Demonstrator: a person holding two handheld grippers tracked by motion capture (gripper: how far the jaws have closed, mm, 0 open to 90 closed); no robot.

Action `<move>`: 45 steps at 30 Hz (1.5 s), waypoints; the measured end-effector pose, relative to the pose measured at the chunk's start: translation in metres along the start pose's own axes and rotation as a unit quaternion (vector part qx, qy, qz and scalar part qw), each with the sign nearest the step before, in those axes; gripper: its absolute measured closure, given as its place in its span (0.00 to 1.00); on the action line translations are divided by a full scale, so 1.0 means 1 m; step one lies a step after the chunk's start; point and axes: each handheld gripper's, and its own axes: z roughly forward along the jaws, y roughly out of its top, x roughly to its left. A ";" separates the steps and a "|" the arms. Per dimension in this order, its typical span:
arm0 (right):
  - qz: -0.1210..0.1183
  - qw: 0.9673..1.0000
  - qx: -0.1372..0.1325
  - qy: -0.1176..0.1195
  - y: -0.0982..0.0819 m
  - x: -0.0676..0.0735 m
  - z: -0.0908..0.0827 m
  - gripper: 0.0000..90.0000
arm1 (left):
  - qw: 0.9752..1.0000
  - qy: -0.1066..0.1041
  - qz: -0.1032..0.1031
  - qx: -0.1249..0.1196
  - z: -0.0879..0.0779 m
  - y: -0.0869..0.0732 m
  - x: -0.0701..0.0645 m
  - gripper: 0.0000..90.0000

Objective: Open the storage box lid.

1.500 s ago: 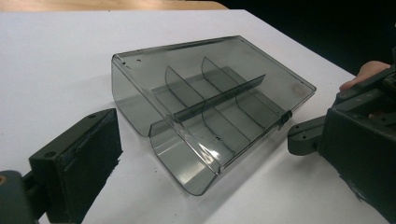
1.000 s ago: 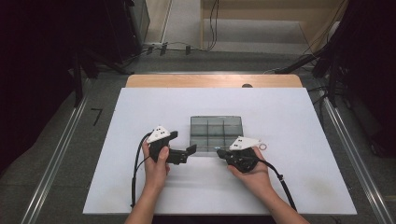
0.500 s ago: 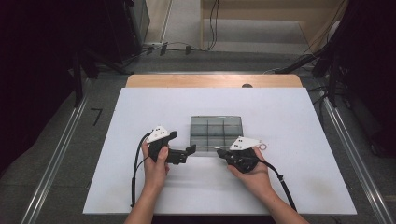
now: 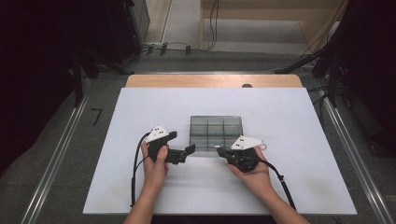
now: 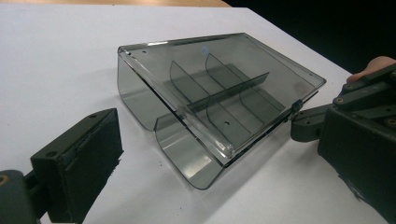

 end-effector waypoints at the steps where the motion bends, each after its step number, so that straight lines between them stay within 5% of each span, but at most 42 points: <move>1: 0.002 1.000 -0.002 0.000 0.000 0.000 0.000 0.98 | 1.000 0.001 -0.002 0.000 0.000 0.000 0.000 0.00; 10: 0.001 1.000 -0.013 -0.002 0.006 0.000 -0.006 0.98 | 0.999 0.012 0.012 0.029 0.004 -0.001 -0.001 0.05; 15: 0.002 1.000 -0.022 -0.003 0.011 0.000 -0.009 0.98 | 0.999 0.015 0.010 0.046 0.009 -0.002 -0.003 0.19; 27: 0.003 0.999 -0.035 -0.007 0.018 -0.001 -0.015 0.98 | 0.999 0.006 0.016 0.036 0.006 -0.001 -0.005 0.70; 33: 0.003 0.999 -0.037 -0.008 0.019 -0.001 -0.015 0.98 | 1.000 -0.021 0.002 0.010 0.005 0.001 -0.008 0.98; 45: 0.003 0.999 -0.040 -0.010 0.014 -0.010 -0.025 0.97 | 1.000 -0.019 -0.006 -0.017 0.007 0.004 -0.010 1.00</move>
